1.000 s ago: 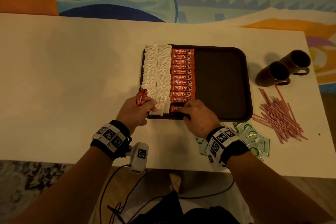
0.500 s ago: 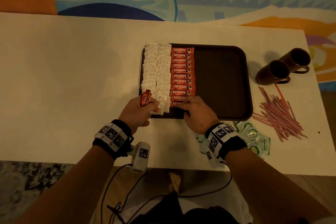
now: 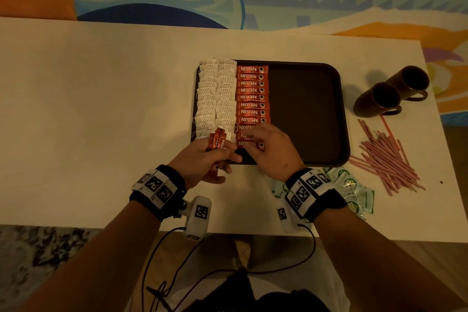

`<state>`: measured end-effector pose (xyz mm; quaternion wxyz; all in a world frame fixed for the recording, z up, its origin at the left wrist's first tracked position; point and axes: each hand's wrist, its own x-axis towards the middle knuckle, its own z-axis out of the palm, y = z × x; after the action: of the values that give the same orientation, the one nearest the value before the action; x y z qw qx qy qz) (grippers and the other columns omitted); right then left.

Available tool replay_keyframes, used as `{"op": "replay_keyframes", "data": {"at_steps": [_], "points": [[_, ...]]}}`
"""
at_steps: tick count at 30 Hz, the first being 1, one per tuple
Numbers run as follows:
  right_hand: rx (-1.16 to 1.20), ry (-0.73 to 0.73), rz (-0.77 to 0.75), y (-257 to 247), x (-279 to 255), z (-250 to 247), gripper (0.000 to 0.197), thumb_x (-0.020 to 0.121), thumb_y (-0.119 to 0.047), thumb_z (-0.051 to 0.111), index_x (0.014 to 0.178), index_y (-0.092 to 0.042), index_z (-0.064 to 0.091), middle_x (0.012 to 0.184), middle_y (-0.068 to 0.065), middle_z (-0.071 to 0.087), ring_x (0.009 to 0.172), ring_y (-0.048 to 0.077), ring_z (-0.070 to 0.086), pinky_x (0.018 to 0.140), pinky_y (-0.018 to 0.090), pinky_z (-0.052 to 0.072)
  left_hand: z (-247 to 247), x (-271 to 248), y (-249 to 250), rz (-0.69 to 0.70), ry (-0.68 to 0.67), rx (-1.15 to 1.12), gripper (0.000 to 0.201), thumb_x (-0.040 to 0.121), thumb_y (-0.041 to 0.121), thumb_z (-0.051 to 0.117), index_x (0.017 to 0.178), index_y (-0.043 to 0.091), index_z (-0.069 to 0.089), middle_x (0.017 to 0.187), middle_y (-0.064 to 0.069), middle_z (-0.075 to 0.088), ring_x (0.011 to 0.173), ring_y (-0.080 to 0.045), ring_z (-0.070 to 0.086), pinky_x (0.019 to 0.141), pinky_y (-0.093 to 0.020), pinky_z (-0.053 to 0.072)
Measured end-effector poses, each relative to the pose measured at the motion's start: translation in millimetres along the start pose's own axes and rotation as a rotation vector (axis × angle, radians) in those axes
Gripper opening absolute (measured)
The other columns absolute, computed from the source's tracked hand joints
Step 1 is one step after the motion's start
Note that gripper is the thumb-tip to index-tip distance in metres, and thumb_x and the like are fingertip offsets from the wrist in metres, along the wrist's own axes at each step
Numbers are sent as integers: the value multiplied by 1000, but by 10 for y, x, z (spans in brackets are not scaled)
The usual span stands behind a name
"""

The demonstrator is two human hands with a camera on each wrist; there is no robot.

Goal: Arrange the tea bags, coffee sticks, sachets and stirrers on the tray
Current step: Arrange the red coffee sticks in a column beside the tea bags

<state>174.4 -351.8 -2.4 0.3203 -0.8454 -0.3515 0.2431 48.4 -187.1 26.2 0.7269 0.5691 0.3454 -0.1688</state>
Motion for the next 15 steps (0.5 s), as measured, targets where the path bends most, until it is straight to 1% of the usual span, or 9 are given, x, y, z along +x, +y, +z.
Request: {"op": "replay_keyframes", "data": {"at_steps": [2, 3, 5, 6, 8, 10, 12, 14, 15], "points": [[174, 41, -25, -154, 19, -41, 29, 94, -31, 73, 122, -24, 73, 115, -9, 66, 102, 4, 63, 91, 17, 48, 26, -21, -2, -3, -99, -22, 25, 101, 17, 62, 125, 13, 65, 115, -7, 76, 98, -25, 74, 77, -47, 62], [236, 42, -27, -219, 26, -51, 27, 91, -29, 77, 117, -23, 74, 109, -8, 68, 97, 3, 64, 87, 14, 50, 40, -31, -1, -3, -135, -27, 27, 100, 18, 62, 127, 15, 64, 118, -7, 75, 104, -26, 74, 78, -50, 62], [332, 30, 6, -289, 41, -55, 22, 87, -19, 80, 108, -19, 74, 100, -7, 71, 93, 3, 67, 85, 14, 52, 63, -49, 5, -4, -165, -32, 31, 99, 19, 65, 130, 15, 63, 121, -7, 74, 109, -26, 73, 74, -51, 62], [372, 24, 36, -291, 49, -57, 21, 86, -14, 81, 105, -18, 73, 97, -7, 72, 91, 3, 68, 85, 16, 53, 75, -50, 7, -3, -167, -32, 33, 97, 18, 66, 130, 14, 62, 122, -7, 74, 110, -26, 73, 73, -51, 63], [448, 7, 97, -265, 57, -69, 23, 86, -9, 80, 104, -17, 70, 93, -3, 73, 89, 7, 70, 86, 23, 57, 88, -49, 8, 4, -163, -29, 35, 96, 18, 67, 131, 13, 62, 123, -7, 73, 111, -25, 72, 73, -53, 63], [522, -10, 134, -236, 52, -98, 27, 86, -8, 80, 107, -20, 68, 94, 1, 74, 90, 14, 73, 86, 33, 61, 90, -40, -3, 12, -161, -24, 36, 96, 18, 67, 132, 14, 62, 123, -7, 73, 111, -26, 72, 75, -56, 62], [565, 13, 161, -192, 44, -147, 28, 89, -7, 76, 108, -24, 66, 96, 4, 73, 92, 19, 73, 87, 41, 62, 71, -30, -10, 13, -147, -27, 36, 97, 23, 66, 132, 17, 62, 122, -7, 74, 110, -26, 72, 76, -56, 62], [581, 71, 184, -146, 40, -230, 27, 93, -7, 71, 110, -27, 64, 100, 5, 71, 96, 20, 73, 87, 46, 62, 37, -13, 3, 35, -88, -18, 32, 97, 27, 65, 128, 17, 64, 116, -9, 75, 105, -27, 74, 74, -53, 62], [582, 94, 190, -125, 40, -280, 27, 94, -7, 69, 112, -27, 63, 101, 5, 70, 96, 20, 72, 87, 47, 62, 19, -5, 16, 63, -33, 17, 30, 98, 29, 65, 124, 15, 66, 112, -10, 76, 101, -27, 74, 74, -50, 63]]}}
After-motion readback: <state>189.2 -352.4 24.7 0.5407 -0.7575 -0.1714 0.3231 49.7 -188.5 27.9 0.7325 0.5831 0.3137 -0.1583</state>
